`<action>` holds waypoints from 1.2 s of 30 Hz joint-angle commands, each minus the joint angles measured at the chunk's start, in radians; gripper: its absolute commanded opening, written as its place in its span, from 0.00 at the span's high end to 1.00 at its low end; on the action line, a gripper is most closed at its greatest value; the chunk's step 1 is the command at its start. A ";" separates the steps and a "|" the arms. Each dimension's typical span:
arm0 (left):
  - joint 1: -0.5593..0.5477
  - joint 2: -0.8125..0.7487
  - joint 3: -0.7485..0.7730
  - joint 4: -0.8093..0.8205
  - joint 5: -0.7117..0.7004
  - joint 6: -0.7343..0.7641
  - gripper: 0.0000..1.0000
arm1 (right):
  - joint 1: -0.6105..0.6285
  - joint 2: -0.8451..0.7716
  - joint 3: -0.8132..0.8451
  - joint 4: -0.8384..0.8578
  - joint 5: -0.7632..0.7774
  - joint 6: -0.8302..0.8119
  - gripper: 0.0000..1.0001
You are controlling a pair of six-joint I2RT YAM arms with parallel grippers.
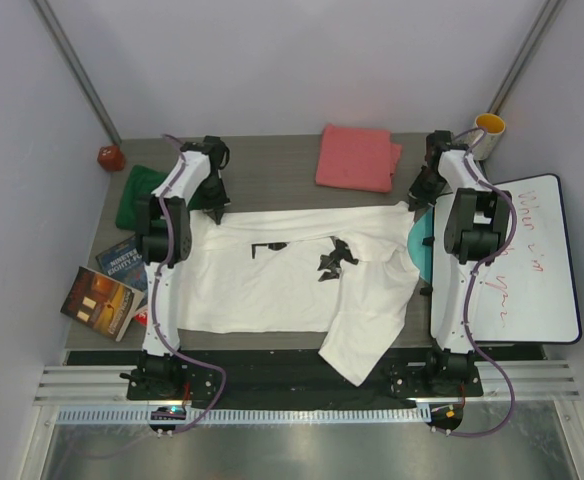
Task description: Fold and stack the t-shirts
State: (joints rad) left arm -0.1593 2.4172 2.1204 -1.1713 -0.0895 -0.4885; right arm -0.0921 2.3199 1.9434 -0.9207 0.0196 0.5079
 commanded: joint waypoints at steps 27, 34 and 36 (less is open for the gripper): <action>0.124 -0.119 -0.025 0.022 -0.170 0.057 0.76 | -0.064 0.009 0.055 -0.036 0.068 -0.009 0.99; 0.132 -0.133 -0.033 0.025 -0.156 0.070 0.76 | -0.066 -0.043 0.055 -0.023 -0.001 -0.012 0.99; 0.132 -0.142 -0.031 0.032 -0.147 0.068 0.76 | -0.066 -0.074 0.057 -0.012 -0.006 -0.009 0.99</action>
State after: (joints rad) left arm -0.0322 2.3600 2.0907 -1.1683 -0.2142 -0.4370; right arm -0.1524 2.3344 1.9770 -0.9504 0.0311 0.5030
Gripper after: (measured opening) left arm 0.241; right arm 0.017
